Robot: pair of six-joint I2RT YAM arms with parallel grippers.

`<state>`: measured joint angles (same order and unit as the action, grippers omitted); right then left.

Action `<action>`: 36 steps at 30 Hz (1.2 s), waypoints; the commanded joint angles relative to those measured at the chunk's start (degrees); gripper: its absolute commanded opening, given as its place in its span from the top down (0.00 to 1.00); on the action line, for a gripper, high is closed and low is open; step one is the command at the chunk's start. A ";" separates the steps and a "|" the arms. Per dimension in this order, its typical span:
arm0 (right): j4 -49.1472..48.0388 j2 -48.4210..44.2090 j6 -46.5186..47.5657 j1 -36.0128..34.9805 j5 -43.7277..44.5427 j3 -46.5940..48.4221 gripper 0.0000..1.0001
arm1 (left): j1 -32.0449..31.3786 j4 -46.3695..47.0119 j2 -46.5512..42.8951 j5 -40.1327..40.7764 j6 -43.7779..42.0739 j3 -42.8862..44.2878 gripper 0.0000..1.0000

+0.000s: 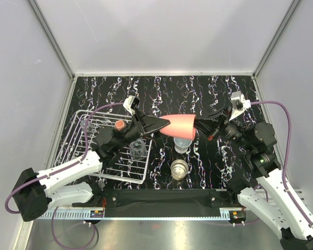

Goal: Load the cups into the dish rack

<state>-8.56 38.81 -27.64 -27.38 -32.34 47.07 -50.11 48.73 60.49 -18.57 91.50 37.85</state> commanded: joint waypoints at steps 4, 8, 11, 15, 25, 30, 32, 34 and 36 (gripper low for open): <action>3.11 0.13 1.97 0.22 3.16 1.71 1.00 | -0.25 7.00 -1.69 -2.62 -1.85 2.14 0.84; 4.77 0.74 2.06 0.22 3.95 2.32 0.77 | -0.25 3.66 -2.39 -2.44 -4.05 2.50 1.00; 6.62 1.36 2.68 0.22 4.39 2.85 0.52 | -0.25 1.19 -3.36 -1.74 -4.93 2.15 1.00; 11.10 1.27 4.08 0.22 5.79 3.82 0.18 | 1.41 -3.10 -5.11 -1.64 -6.42 2.32 1.00; 27.79 -0.32 7.51 0.22 21.69 7.85 0.00 | 8.01 -59.94 -17.59 13.77 -41.01 16.55 1.00; 33.78 2.76 8.21 0.22 24.86 9.53 0.00 | 8.27 -84.56 -18.13 27.25 -47.64 23.05 1.00; 33.96 3.73 7.86 0.13 25.13 9.36 0.00 | 8.27 -91.75 -17.60 32.79 -49.22 24.29 1.00; 34.30 6.00 7.60 0.22 24.69 10.05 0.00 | 8.27 -95.56 -16.99 37.52 -50.36 24.47 1.00; 37.29 8.55 7.25 0.22 25.04 12.59 0.00 | 8.27 -98.47 -16.72 39.65 -50.98 23.24 1.00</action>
<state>25.36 44.51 -20.75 -27.31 -9.54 55.29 -42.00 -38.28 42.76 11.22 45.25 60.88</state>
